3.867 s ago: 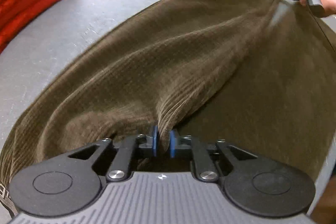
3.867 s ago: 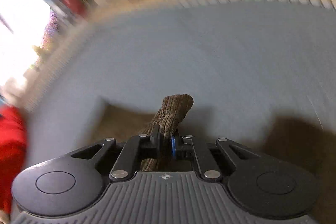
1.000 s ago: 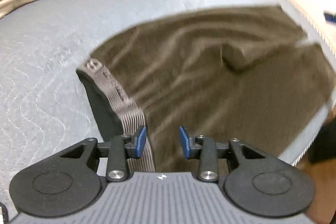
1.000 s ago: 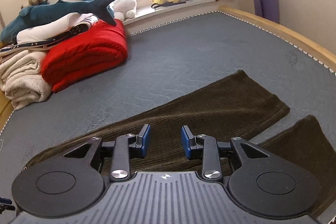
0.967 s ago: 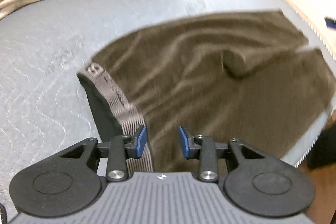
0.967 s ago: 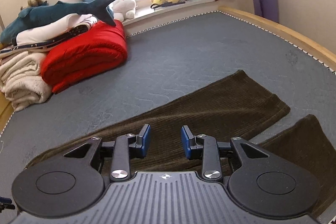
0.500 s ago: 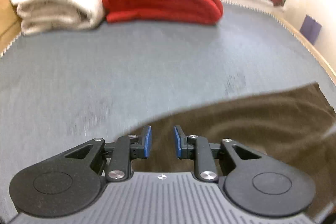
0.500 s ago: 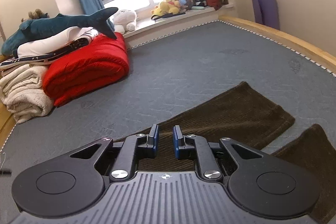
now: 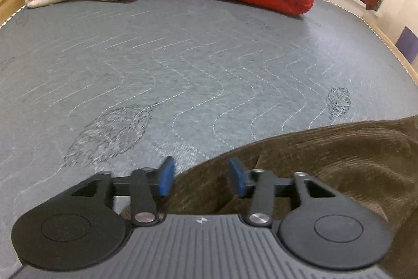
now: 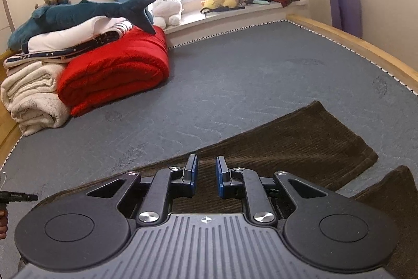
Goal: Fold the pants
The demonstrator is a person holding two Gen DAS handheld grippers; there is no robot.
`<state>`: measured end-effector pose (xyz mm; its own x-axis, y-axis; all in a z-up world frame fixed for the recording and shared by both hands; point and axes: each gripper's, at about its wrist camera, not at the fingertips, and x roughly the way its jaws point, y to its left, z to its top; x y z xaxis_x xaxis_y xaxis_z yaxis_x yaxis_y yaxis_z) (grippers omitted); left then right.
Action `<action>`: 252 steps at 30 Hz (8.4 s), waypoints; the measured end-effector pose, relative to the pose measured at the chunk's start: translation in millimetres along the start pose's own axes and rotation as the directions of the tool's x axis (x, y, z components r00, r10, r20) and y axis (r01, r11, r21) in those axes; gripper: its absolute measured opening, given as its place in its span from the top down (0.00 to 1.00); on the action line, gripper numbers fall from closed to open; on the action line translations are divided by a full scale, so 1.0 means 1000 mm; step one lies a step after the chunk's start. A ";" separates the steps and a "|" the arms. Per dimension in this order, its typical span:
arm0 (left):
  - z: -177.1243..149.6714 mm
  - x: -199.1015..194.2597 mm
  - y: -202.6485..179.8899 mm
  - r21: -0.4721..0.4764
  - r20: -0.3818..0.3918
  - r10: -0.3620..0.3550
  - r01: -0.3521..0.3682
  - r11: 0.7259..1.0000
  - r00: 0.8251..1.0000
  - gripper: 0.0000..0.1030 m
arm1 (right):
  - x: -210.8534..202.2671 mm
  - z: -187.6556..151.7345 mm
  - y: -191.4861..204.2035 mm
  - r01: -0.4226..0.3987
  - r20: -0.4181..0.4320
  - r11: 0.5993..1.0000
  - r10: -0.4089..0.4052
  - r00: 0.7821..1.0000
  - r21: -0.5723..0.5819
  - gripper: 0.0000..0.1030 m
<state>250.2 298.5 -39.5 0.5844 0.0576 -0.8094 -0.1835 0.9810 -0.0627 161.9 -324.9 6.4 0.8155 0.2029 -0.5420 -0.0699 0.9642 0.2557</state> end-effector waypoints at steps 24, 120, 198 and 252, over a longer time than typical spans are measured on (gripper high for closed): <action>-0.024 -0.043 -0.065 0.444 0.052 0.003 -0.025 0.896 0.999 0.94 | 0.001 -0.005 -0.049 0.182 -0.051 0.976 -0.177 0.983 0.120 0.84; -0.223 -0.172 -0.033 -0.419 0.215 0.065 0.032 0.907 0.974 0.96 | -0.002 -0.012 -0.117 0.093 -0.041 0.874 -0.083 0.996 0.478 0.93; -0.257 -0.119 -0.202 0.190 -0.313 -0.041 0.105 0.976 0.949 0.45 | -0.116 -0.140 -0.328 0.485 -0.160 0.519 -0.549 0.820 0.704 0.61; -0.234 -0.176 -0.147 -0.022 -0.016 0.096 -0.096 0.995 0.995 0.60 | -0.107 -0.099 -0.240 0.423 0.037 0.706 -0.536 0.844 0.568 0.93</action>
<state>-10.2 100.4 -24.7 0.5513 0.1481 -0.8211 -0.2564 0.9666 0.0022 34.5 -561.0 -76.6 0.7465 -0.3517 -0.5648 0.6223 0.6695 0.4056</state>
